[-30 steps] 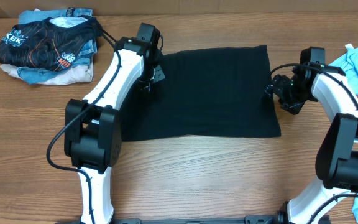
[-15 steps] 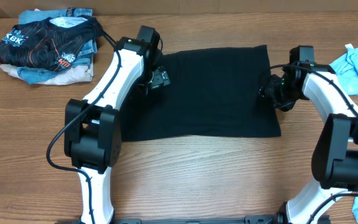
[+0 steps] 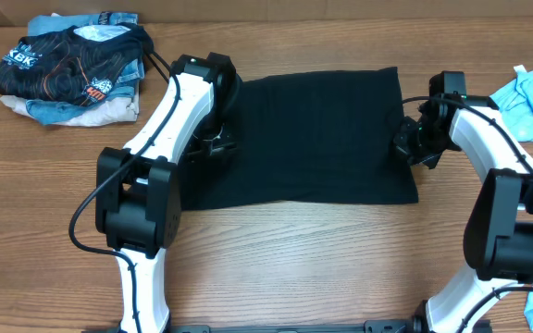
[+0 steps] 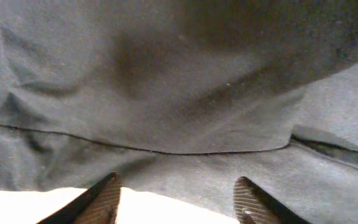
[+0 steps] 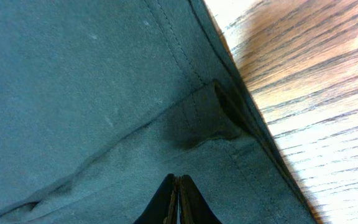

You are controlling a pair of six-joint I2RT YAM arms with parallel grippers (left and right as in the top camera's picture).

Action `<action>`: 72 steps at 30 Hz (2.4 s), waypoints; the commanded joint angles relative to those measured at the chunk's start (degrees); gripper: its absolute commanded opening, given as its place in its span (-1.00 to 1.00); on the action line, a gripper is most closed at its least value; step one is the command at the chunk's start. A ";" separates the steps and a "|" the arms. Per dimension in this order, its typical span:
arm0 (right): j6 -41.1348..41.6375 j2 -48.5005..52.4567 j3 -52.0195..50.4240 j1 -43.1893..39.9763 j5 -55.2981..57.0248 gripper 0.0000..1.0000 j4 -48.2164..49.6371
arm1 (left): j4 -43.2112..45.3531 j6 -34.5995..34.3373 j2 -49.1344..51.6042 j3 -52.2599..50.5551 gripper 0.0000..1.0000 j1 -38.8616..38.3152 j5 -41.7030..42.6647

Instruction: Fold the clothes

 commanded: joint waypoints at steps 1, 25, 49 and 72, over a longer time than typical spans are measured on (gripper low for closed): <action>0.09 1.95 -0.87 -0.15 -0.28 -0.89 0.37 | -0.20 0.15 -0.50 -0.66 0.02 0.37 -2.69; 7.21 5.33 -3.85 -0.26 10.78 -0.91 2.93 | 19.28 5.07 -0.50 -20.46 -0.39 9.11 -3.80; 10.25 1.33 9.92 -0.26 15.98 -0.92 -14.01 | 2.29 8.04 -1.55 5.29 0.05 9.51 -5.11; 3.45 -1.01 -6.45 -0.04 1.25 -0.92 -5.81 | 4.72 6.54 -1.46 -12.48 -0.70 4.28 3.74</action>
